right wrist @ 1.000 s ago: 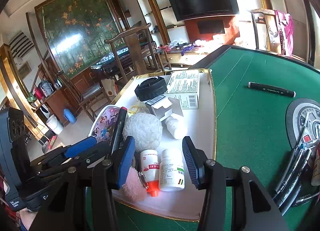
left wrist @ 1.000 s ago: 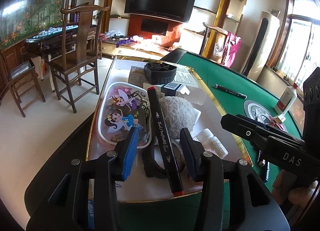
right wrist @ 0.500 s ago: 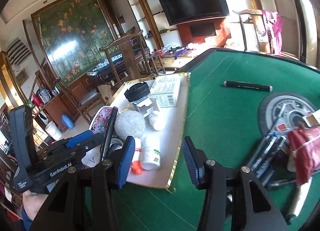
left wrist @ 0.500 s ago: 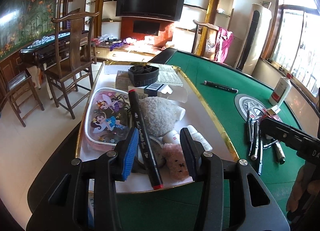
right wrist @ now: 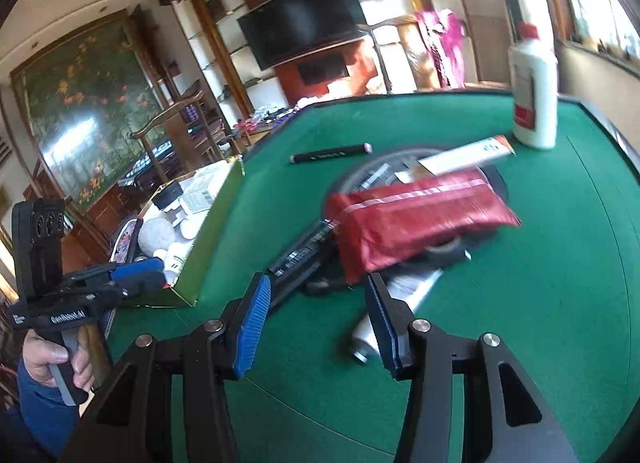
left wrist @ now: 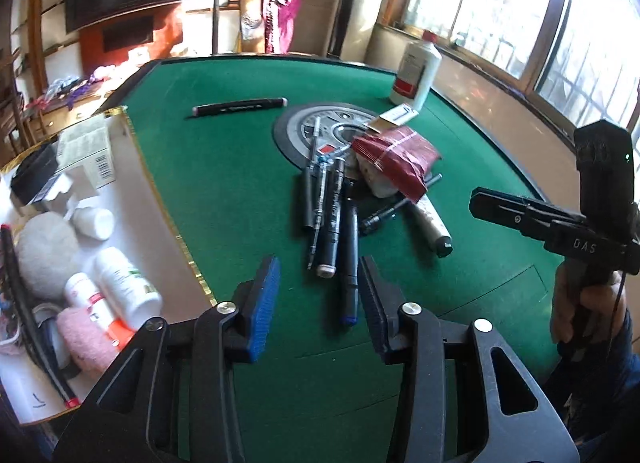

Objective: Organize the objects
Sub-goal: 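Move left tool to the markers while right tool reaches silver hand-cream tube, then grasp a black marker with left tool while right tool grasps silver tube, then carry the marker with left tool while right tool carries tube to tray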

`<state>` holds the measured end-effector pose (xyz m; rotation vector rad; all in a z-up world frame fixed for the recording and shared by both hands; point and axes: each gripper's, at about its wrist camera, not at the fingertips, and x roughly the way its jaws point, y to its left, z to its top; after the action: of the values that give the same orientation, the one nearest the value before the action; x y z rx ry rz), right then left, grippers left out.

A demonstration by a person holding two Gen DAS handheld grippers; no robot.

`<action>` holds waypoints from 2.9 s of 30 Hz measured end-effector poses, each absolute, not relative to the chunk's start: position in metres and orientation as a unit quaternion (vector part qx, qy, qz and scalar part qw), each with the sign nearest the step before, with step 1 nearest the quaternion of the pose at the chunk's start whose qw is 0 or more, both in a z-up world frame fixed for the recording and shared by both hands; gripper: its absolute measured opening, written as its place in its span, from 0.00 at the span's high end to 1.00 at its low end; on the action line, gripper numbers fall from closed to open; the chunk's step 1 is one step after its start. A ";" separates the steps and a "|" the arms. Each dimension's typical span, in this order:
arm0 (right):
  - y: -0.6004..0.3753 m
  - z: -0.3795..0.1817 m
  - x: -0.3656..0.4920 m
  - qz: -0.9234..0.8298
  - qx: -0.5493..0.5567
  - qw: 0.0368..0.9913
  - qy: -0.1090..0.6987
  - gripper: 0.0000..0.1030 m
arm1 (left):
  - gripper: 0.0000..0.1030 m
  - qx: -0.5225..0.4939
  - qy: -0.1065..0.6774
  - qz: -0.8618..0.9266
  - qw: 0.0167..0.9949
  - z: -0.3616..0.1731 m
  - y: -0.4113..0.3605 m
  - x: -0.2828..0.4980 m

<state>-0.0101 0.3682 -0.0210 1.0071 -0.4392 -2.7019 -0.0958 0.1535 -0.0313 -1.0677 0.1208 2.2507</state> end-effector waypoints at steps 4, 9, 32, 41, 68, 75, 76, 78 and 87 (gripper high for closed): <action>0.381 -0.024 -0.003 -0.919 0.345 0.108 -0.160 0.52 | 0.77 -0.433 0.077 0.832 0.339 -0.049 0.189 -0.098; 0.392 -0.027 0.001 -0.914 0.345 0.109 -0.184 0.52 | 0.77 -0.441 0.101 0.827 0.334 -0.062 0.209 -0.103; 0.373 -0.056 -0.030 -0.889 0.430 0.064 -0.143 0.52 | 0.87 -0.448 0.128 0.835 0.293 -0.075 0.224 -0.113; 0.351 -0.067 -0.038 -0.889 0.456 0.031 0.021 0.64 | 0.86 -0.444 0.124 0.838 0.292 -0.076 0.226 -0.114; 0.384 -0.033 0.012 -0.912 0.377 0.139 -0.086 0.75 | 0.87 -0.403 0.045 0.867 0.290 -0.046 0.195 -0.088; 0.372 -0.028 0.010 -0.913 0.366 0.147 -0.107 0.75 | 0.87 -0.389 0.028 0.876 0.285 -0.034 0.178 -0.084; 0.369 -0.027 0.009 -0.913 0.364 0.149 -0.110 0.75 | 0.87 -0.387 0.024 0.877 0.284 -0.031 0.174 -0.084; 0.363 -0.025 0.006 -0.912 0.361 0.155 -0.115 0.75 | 0.87 -0.383 0.018 0.879 0.283 -0.028 0.166 -0.083; 0.326 -0.009 -0.011 -0.913 0.350 0.174 -0.114 0.75 | 0.86 -0.366 -0.021 0.890 0.270 -0.015 0.125 -0.085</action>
<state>-0.0105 0.3260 -0.0092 0.9919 -0.3227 -2.5892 -0.0850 0.1253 -0.0154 -0.9868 -0.0558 2.3981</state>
